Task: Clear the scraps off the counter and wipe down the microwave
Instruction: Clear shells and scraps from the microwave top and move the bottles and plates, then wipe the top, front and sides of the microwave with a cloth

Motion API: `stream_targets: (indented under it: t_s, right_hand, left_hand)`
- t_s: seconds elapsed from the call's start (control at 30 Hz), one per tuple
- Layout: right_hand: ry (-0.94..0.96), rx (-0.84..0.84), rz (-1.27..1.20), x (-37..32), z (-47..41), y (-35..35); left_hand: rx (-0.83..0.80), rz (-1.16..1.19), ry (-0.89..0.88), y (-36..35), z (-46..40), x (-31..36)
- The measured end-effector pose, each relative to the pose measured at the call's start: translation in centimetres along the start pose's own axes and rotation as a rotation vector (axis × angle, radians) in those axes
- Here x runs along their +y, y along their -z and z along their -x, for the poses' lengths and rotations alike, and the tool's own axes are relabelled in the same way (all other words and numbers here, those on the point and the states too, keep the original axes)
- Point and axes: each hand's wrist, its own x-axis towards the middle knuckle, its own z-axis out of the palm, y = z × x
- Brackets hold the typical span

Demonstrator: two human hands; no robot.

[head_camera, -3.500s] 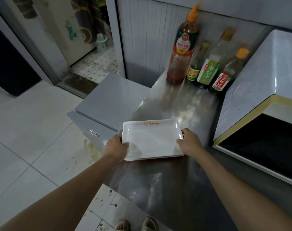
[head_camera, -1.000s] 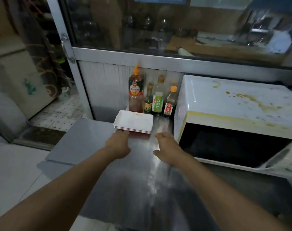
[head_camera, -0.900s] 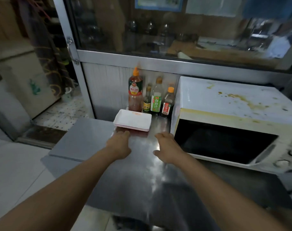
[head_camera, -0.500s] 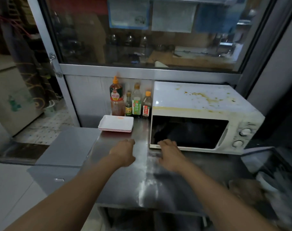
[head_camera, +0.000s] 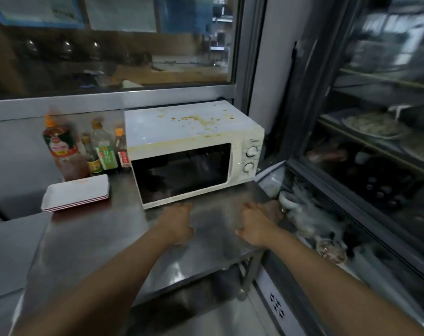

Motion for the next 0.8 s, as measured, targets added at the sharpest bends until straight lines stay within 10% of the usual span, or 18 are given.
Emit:
stream_targets:
  t_s: [0.8]
  right_hand:
    - [-0.113,-0.181,-0.234,20.0,-11.4,-4.9]
  left_hand:
    - [-0.123,-0.023,0.141,-7.4,-13.1,14.3]
